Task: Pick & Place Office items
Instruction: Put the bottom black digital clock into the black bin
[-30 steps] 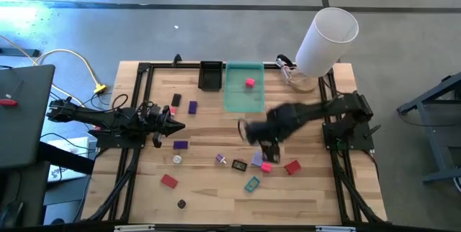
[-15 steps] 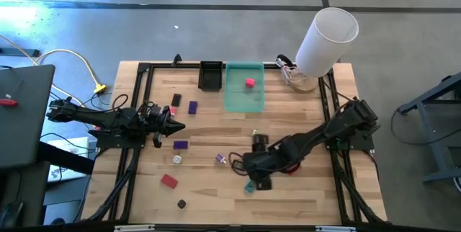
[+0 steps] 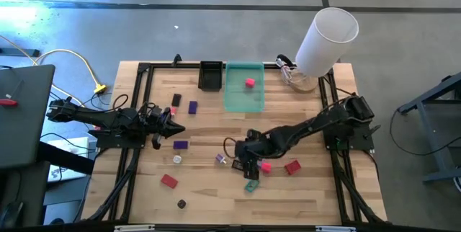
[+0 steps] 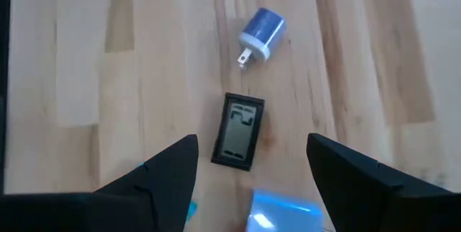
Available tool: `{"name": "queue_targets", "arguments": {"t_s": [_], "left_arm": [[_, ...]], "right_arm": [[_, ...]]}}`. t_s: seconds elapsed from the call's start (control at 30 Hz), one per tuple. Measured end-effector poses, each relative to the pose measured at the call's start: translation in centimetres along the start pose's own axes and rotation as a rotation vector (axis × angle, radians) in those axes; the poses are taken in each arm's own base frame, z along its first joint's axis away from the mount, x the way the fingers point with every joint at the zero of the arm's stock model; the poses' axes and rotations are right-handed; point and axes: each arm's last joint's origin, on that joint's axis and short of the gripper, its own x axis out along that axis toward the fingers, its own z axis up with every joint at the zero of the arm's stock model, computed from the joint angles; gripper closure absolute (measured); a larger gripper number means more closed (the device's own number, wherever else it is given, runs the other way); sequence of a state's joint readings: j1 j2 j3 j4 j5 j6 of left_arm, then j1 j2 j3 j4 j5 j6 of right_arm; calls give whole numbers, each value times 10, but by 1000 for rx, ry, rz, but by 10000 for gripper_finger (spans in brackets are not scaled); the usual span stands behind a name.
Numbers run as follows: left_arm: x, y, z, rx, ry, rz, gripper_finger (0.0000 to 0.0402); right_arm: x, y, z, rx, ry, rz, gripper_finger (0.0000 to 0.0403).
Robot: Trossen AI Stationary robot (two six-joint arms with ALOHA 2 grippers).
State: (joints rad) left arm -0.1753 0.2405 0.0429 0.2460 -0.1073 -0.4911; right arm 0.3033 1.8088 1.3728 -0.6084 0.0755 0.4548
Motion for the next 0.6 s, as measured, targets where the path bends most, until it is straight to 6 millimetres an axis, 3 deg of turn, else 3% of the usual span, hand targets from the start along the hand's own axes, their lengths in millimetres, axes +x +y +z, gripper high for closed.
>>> {"name": "queue_targets", "arguments": {"t_s": [0.3, 0.47, 0.6], "left_arm": [[0, -1, 0, -7, 13, -23, 401], [0, 0, 0, -7, 7, -13, 401], [0, 1, 1, -6, 0, -2, 401]], "right_arm": [[3, -28, 22, 48, -81, 49, 156], [-8, -12, 39, -2, -102, 79, 177], [5, 0, 42, -15, -20, 59, 195]]}}
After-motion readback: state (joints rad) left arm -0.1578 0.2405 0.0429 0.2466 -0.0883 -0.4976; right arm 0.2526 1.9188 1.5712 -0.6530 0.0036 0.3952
